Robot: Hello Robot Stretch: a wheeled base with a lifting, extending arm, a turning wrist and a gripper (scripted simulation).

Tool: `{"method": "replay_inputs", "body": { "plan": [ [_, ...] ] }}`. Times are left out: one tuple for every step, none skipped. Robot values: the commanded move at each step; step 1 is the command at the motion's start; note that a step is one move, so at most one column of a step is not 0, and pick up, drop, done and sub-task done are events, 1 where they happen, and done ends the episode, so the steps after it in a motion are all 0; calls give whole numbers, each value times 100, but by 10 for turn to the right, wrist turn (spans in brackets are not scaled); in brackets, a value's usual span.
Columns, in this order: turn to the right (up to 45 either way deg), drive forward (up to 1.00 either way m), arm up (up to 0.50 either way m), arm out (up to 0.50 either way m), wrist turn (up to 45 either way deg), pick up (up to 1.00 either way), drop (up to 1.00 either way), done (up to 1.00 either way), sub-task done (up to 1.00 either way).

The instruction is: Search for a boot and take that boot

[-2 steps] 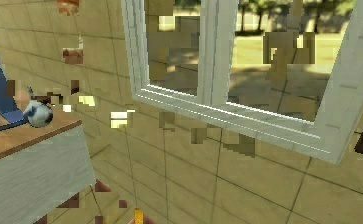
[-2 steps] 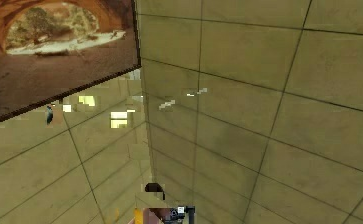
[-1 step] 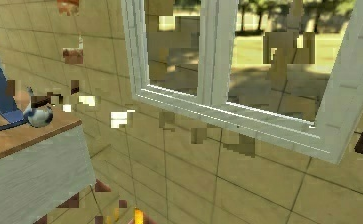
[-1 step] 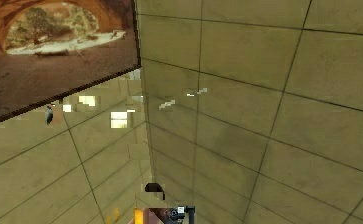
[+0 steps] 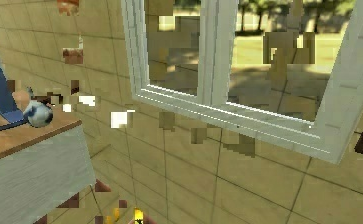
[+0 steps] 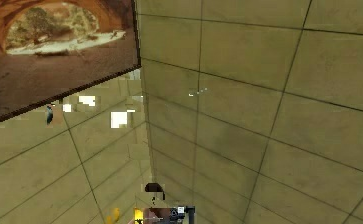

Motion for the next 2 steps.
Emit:
{"method": "replay_inputs", "body": {
  "plan": [
    [0,0,0,0,450,0,0,0,0],
    [0,0,0,0,450,0,0,0,0]
  ]
}}
